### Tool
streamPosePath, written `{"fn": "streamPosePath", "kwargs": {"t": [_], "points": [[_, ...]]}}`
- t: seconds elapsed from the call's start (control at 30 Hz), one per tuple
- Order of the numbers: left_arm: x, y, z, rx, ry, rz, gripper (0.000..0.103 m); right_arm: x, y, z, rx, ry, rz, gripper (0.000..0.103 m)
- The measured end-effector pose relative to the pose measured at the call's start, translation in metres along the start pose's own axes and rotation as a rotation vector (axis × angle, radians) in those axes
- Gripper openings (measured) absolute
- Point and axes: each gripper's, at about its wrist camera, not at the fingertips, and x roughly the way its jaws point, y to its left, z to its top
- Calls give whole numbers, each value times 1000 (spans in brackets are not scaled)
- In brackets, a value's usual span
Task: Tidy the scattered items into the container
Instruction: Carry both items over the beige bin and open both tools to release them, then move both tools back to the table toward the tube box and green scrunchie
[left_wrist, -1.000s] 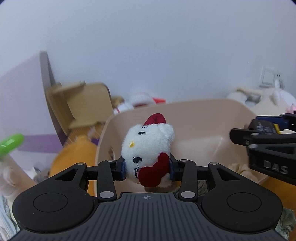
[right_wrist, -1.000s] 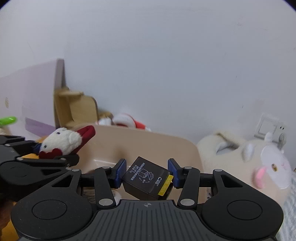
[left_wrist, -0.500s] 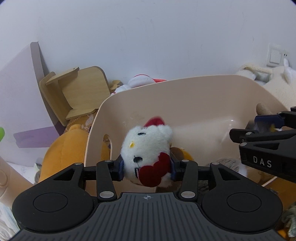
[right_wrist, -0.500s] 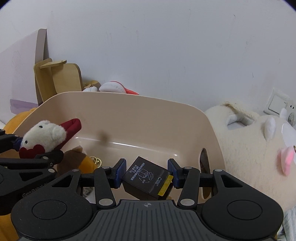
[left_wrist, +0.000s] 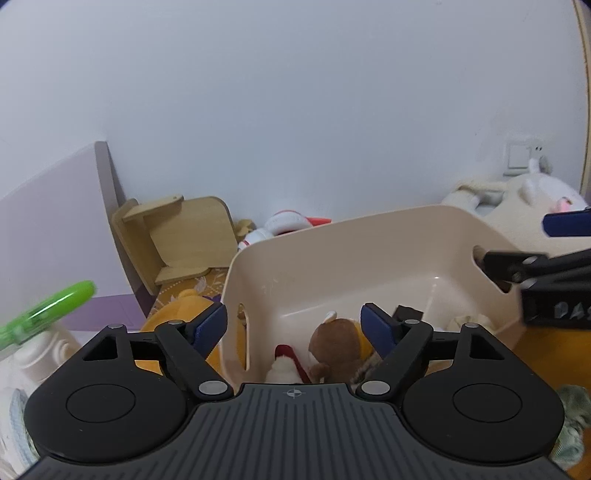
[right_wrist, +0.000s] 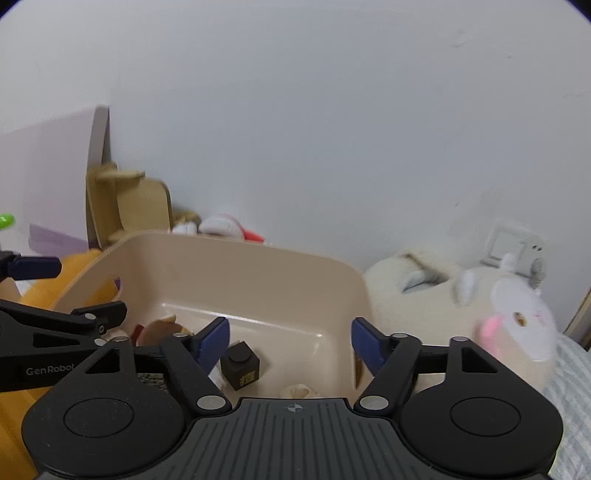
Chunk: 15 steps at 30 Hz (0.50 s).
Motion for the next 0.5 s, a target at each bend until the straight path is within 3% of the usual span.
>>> {"fn": "streamPosePath", "kwargs": {"t": [0.23, 0.3, 0.5], "points": [[-45, -3, -15, 33, -36, -14, 82, -53, -14, -13, 26, -70, -12, 79], [-58, -5, -20, 39, -46, -24, 82, -70, -18, -21, 30, -91, -16, 87], [-100, -20, -40, 86, -84, -57, 83, -116, -30, -46, 21, -137, -39, 93]]}}
